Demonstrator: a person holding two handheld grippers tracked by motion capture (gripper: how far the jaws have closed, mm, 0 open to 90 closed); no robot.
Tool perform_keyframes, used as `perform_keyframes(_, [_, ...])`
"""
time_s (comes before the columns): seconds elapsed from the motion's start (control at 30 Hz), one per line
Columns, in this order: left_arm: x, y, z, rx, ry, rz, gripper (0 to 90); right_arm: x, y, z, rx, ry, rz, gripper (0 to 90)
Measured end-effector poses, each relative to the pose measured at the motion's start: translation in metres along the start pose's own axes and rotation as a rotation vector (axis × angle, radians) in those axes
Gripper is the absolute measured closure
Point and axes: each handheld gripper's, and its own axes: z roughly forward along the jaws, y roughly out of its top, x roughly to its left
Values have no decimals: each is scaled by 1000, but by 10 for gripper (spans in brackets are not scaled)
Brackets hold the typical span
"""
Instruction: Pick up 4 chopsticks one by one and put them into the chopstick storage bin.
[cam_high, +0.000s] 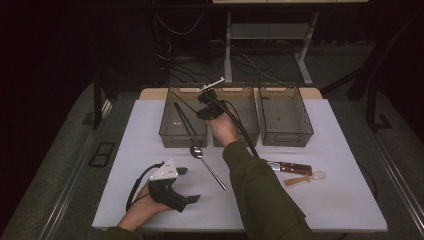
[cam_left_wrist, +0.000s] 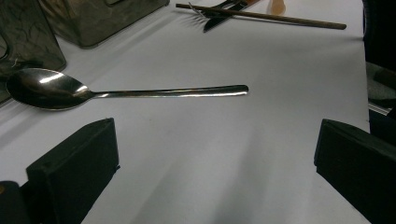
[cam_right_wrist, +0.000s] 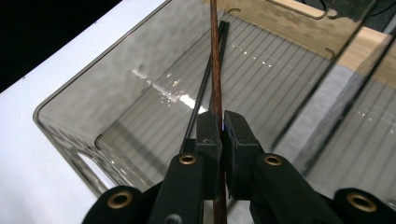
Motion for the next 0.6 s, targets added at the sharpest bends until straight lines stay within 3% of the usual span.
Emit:
perform_keyframes(0.23, [1,0,-1,-2,-3,2,0,4,3,13,24,-27,13,854])
perform_keyframes(0.6, [1,1,-1,-1,-4,5,0,8,6,23,7,0,7,842])
